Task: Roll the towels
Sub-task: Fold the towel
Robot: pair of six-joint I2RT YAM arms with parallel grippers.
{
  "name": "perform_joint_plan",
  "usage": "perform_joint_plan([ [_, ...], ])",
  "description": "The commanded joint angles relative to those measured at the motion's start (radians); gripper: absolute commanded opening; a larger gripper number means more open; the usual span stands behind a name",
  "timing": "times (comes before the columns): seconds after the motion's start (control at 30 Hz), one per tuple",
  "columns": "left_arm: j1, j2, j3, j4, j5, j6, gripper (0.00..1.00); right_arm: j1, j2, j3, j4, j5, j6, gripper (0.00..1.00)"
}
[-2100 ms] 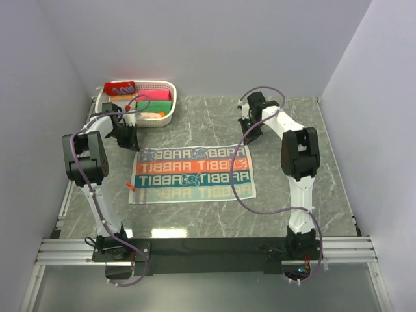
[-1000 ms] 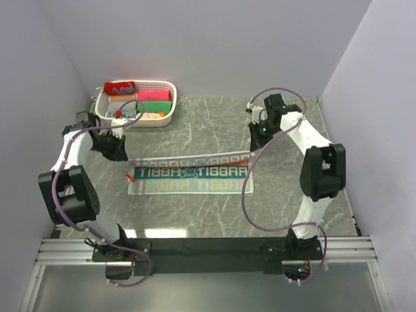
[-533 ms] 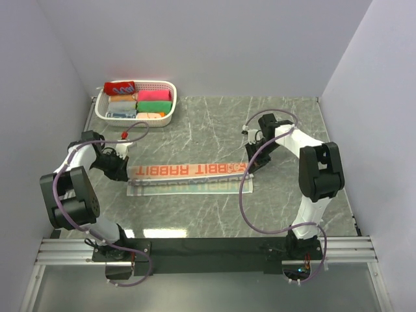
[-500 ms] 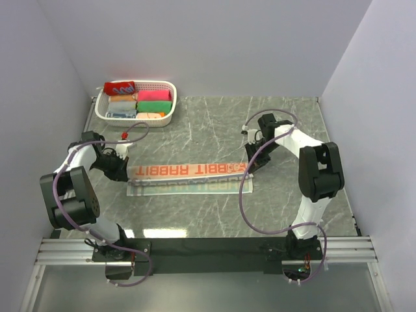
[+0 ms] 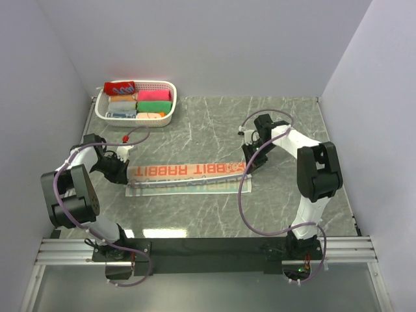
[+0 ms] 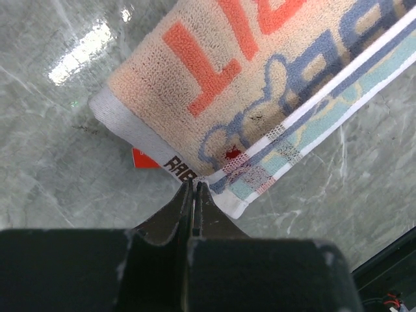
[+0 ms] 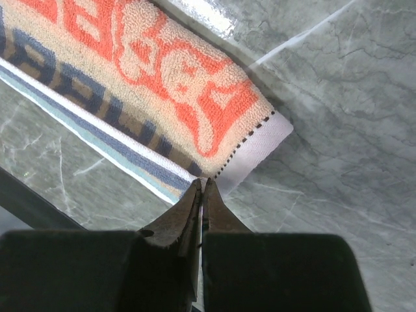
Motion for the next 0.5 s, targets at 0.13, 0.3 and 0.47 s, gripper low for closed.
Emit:
perform_joint_plan([
  [0.13, 0.009, -0.077, 0.066, -0.064, 0.031, 0.017, 0.0, 0.006, -0.115, 0.02, -0.055, -0.003, -0.002, 0.0],
  [0.3, 0.01, -0.105, 0.082, -0.079, 0.038, 0.018, 0.01, 0.014, -0.135, -0.032, -0.053, 0.005, 0.007, 0.0],
  [0.47, 0.01, -0.105, 0.07, -0.092, 0.042, 0.032, 0.01, 0.037, -0.115, -0.119, -0.001, 0.026, 0.013, 0.0],
])
